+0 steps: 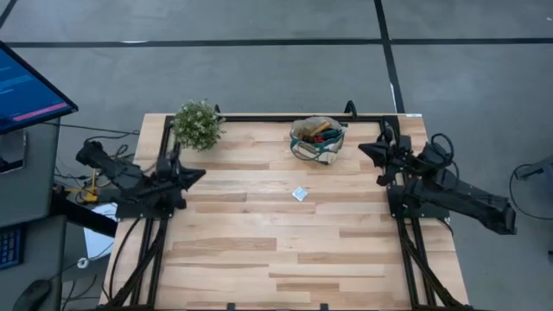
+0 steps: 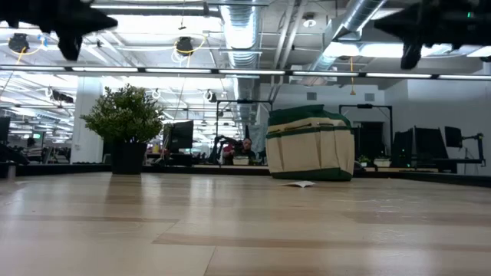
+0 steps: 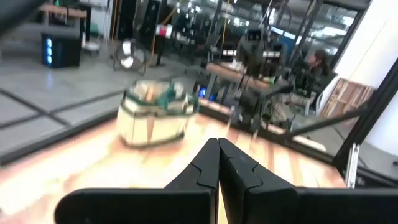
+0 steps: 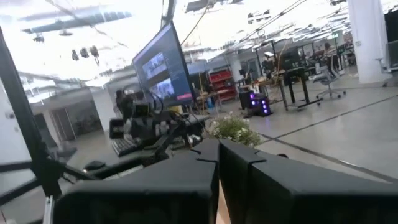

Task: Pick & Place Garden tools in Gardening bag
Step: Return to Home Position

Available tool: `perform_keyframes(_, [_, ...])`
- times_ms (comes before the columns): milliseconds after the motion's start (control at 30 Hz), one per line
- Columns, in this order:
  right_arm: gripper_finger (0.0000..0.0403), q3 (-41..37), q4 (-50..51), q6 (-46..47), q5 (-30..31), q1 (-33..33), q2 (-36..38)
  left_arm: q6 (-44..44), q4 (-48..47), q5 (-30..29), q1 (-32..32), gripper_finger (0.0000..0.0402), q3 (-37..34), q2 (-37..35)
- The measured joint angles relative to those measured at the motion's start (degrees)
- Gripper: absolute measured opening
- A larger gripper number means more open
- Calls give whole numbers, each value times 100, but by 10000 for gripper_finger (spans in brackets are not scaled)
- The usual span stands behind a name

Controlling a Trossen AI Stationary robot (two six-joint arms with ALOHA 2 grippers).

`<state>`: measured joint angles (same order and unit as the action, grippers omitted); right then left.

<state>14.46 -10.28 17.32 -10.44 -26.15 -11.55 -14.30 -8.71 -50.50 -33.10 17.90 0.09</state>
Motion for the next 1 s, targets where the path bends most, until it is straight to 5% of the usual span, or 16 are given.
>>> perform_keyframes(300, [0, -1374, -1220, 813, -4, -239, 391, -824, 17, -35, 4, 5, -832, -8])
perform_keyframes(567, [0, -1401, -945, 205, -221, -295, 461, -866, 1085, -134, 1, 4, -1705, 31])
perform_keyframes(1000, [1, -1403, 324, -276, 149, -302, 446, -213, 1198, -153, 0, 10, -1754, 115])
